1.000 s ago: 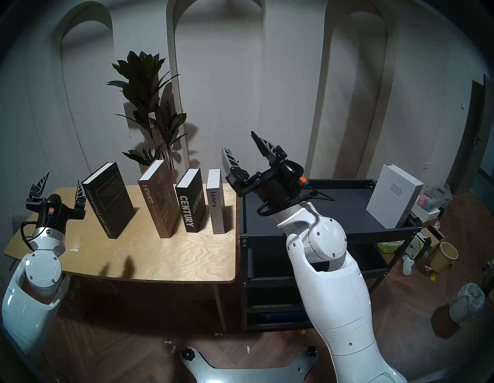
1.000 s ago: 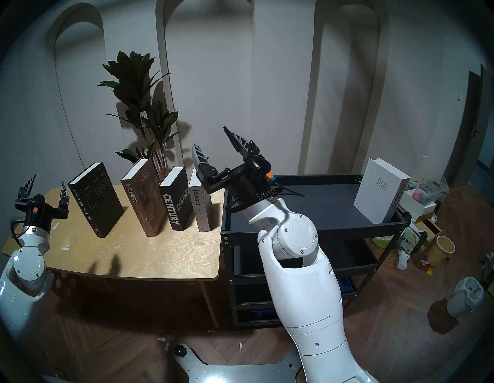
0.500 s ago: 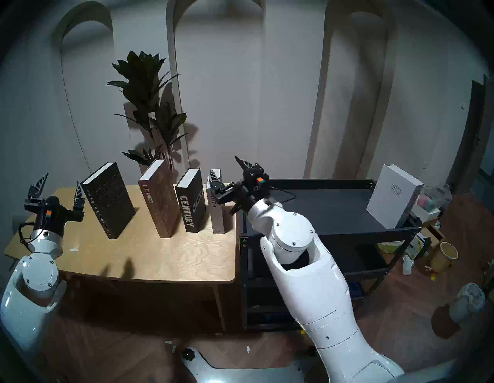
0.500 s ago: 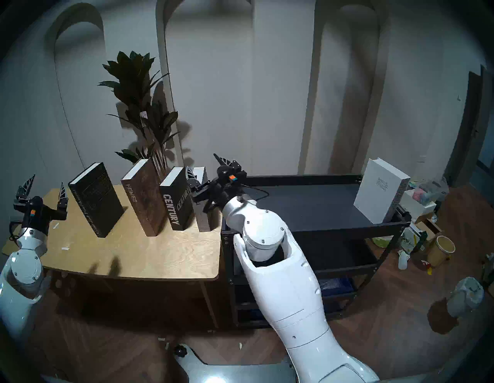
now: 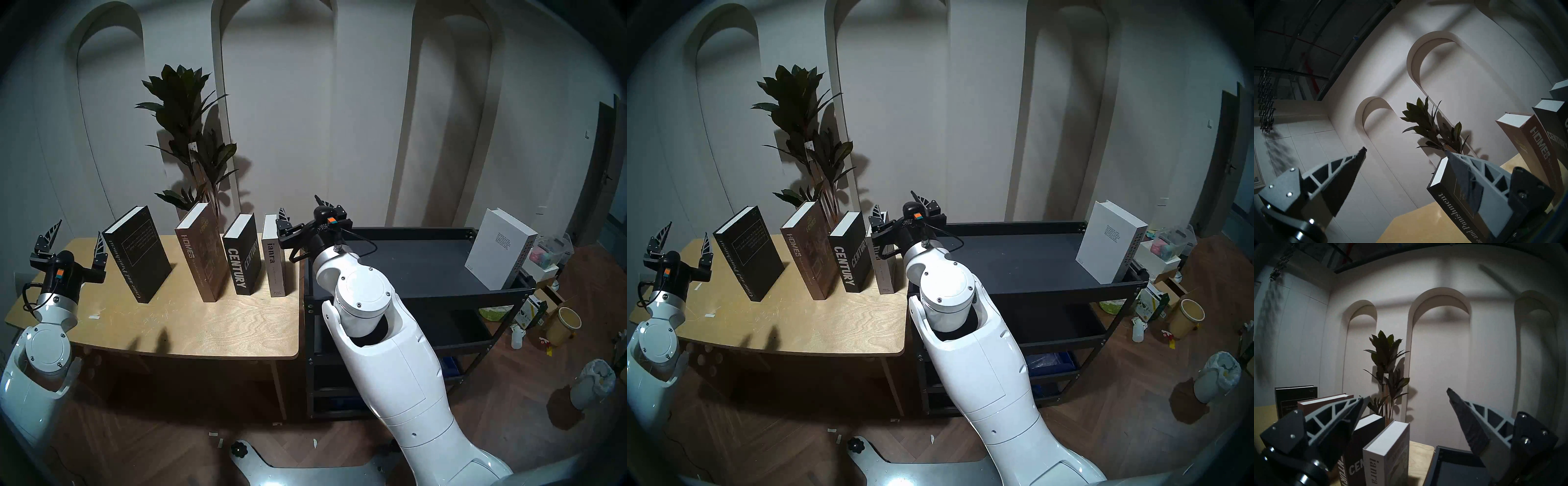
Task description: Move the books from the display table onto the shelf, standing them upright with spines facing out and tallest at one end
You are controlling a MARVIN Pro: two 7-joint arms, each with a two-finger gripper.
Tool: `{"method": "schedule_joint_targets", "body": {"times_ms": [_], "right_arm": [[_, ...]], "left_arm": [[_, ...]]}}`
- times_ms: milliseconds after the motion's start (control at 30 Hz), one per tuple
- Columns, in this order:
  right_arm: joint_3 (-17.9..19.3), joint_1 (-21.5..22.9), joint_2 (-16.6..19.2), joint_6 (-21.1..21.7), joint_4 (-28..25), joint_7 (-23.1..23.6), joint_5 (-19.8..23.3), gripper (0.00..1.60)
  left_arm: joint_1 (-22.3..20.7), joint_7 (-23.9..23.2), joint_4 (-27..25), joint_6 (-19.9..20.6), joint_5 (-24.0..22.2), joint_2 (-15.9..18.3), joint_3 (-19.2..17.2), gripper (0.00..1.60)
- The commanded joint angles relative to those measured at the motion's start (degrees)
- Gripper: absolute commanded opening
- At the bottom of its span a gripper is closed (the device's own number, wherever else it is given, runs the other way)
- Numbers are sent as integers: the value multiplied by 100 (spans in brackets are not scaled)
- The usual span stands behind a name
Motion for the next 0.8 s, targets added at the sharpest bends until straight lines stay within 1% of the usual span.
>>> {"method": "schedule_joint_targets", "body": {"times_ms": [0,33,67,100,133,200,233,267,300,333,367,400,433,467,500,533,600,633,700,733,767], "right_arm": [[-238,-319,174,89,-417,-696,196,160],[-240,-342,198,95,-442,-710,236,160],[-295,-371,234,87,-470,-924,308,160],[-311,-373,242,67,-459,-1006,333,160],[-311,-373,242,67,-459,-1006,333,160],[-427,-306,247,43,-379,-1357,451,160],[-427,-306,247,43,-379,-1357,451,160],[-518,-248,242,5,-293,-1544,503,160],[-526,-206,225,-12,-217,-1498,509,160],[-679,-54,182,-33,-44,-1831,646,160],[-679,-54,182,-33,-44,-1831,646,160],[-817,119,119,-26,119,-2044,716,160],[-866,201,84,-12,199,-2012,680,160],[-935,274,57,-12,263,-2112,711,160],[-935,274,57,-12,263,-2112,711,160],[-1041,369,25,22,334,-2280,776,160],[-1125,517,-73,-23,481,-2324,750,160],[-1125,517,-73,-23,481,-2324,750,160],[-1179,667,-180,-41,650,-2405,769,160],[-1157,632,-168,-70,610,-2344,754,160],[-1195,769,-263,-52,724,-2454,776,160]], "left_arm": [[1,-8,-80,-102,-24,-10,-141,160],[7,-16,-81,-110,-26,-13,-148,160],[15,-30,-83,-124,-30,-16,-159,160],[18,-36,-84,-129,-31,-18,-163,160],[18,-36,-84,-129,-31,-18,-163,160],[30,-59,-86,-150,-38,-24,-180,160],[30,-59,-86,-150,-38,-24,-180,160],[34,-66,-87,-158,-40,-26,-186,160],[36,-71,-87,-162,-42,-28,-189,160],[41,-83,-88,-171,-46,-31,-197,160],[41,-83,-88,-171,-46,-31,-197,160],[45,-95,-89,-179,-51,-35,-204,160],[46,-99,-89,-182,-53,-36,-207,160],[46,-102,-88,-184,-54,-37,-208,160],[46,-102,-88,-184,-54,-37,-208,160],[46,-106,-88,-186,-56,-38,-209,160],[45,-115,-86,-188,-60,-39,-211,160],[45,-115,-86,-188,-60,-39,-211,160],[45,-118,-86,-190,-63,-39,-212,160],[45,-118,-85,-190,-64,-39,-212,160],[45,-119,-85,-192,-65,-39,-212,160]]}}
